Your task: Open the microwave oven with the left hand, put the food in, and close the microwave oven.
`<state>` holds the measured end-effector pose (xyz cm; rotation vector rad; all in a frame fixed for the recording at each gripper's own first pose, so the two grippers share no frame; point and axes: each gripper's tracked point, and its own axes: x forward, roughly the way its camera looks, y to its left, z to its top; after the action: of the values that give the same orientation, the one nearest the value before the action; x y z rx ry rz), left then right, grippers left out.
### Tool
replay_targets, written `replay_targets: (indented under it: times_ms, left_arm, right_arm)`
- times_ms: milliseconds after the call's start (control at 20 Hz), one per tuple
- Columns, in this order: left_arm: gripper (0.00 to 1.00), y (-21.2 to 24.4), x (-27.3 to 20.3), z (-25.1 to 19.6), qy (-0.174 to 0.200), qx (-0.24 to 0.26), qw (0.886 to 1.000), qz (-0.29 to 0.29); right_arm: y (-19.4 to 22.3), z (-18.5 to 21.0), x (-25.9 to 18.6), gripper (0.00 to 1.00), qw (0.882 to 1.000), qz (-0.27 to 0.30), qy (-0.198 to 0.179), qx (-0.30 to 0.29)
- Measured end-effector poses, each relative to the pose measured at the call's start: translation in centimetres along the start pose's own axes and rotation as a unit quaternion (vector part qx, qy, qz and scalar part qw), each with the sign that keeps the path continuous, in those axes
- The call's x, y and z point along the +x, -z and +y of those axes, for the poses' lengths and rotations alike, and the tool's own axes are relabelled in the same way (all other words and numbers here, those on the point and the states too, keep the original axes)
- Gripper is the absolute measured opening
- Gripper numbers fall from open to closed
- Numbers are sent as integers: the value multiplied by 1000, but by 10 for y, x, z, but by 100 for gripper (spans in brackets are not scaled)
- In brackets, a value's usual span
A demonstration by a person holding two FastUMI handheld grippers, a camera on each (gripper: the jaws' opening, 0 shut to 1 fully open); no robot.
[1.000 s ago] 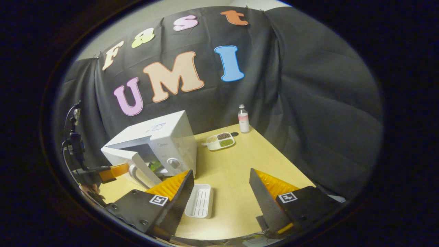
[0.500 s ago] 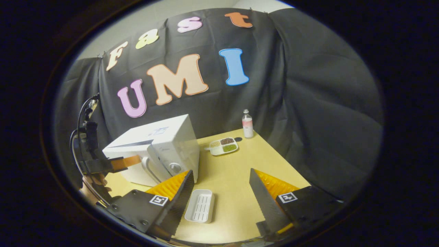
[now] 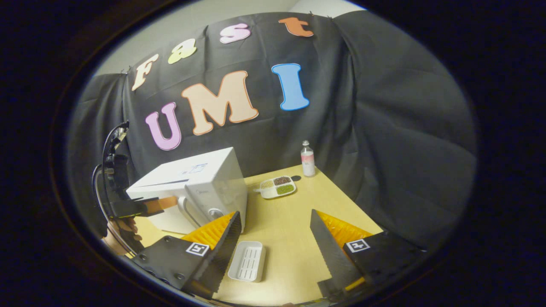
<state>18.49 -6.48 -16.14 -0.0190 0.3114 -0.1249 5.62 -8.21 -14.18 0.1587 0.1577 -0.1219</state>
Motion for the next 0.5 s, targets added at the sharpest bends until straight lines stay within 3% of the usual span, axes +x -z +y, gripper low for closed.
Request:
replay_targets:
  times_ms: [50,100,500]
  left_arm:
    - [0,-2,0,0,-4,-7,1000,-4]
    - [2,-1,0,0,-5,-10,1000,-3]
    - [2,-3,2,0,-7,-8,1000,-10]
  right_arm:
    - [0,0,1,92,1000,0,-1,0]
    - [1,0,2,99,1000,2,-2,-2]
    - [2,-3,9,99,1000,11,-2,1]
